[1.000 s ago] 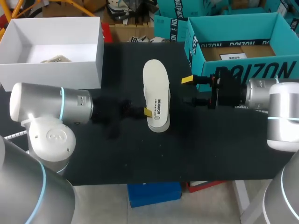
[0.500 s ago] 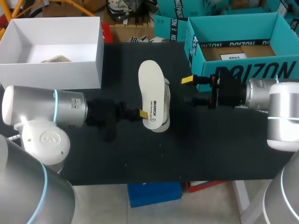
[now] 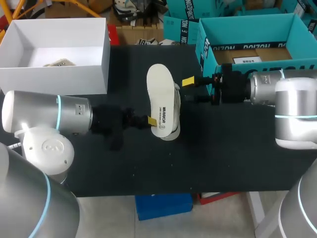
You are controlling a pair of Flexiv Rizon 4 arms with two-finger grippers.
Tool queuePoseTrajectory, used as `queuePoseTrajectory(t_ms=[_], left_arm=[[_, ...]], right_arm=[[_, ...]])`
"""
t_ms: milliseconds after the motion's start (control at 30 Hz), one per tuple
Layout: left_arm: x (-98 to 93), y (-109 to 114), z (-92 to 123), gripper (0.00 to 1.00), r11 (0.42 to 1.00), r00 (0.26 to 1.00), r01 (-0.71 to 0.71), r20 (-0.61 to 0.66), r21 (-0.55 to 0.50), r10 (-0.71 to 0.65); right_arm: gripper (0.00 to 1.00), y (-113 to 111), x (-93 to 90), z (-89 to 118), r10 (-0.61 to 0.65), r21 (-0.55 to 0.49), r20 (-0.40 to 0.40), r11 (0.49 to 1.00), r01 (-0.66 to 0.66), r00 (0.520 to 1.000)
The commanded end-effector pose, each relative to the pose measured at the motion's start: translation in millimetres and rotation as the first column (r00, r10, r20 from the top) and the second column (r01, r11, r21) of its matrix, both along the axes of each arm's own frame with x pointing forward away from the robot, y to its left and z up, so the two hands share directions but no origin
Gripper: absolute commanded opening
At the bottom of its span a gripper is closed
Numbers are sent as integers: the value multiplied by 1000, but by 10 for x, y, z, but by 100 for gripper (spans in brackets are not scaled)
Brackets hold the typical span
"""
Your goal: Take the shoe out of the shoebox, open the shoe tongue, remove and reinsert the insole, then place the shoe into the shoebox
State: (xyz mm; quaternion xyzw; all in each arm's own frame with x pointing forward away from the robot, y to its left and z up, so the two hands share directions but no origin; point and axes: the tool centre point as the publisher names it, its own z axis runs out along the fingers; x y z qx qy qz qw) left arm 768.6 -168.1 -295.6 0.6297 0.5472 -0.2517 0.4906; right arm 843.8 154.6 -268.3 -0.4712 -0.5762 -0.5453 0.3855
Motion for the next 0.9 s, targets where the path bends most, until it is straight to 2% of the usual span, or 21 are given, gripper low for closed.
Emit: queuePoseTrajectory(t_ms=[33, 567, 900], left_arm=[[-10, 3, -2, 0, 1000, 1000, -2, 4, 0, 2], [-10, 3, -2, 0, 1000, 1000, -2, 4, 0, 2], [-10, 3, -2, 0, 1000, 1000, -2, 4, 0, 2]], right_arm=[[100, 112, 101, -127, 62, 18, 23, 998, -62, 998], [100, 299, 101, -22, 107, 7, 32, 994, -107, 994], [100, 489, 30, -80, 132, 12, 12, 991, -132, 991]])
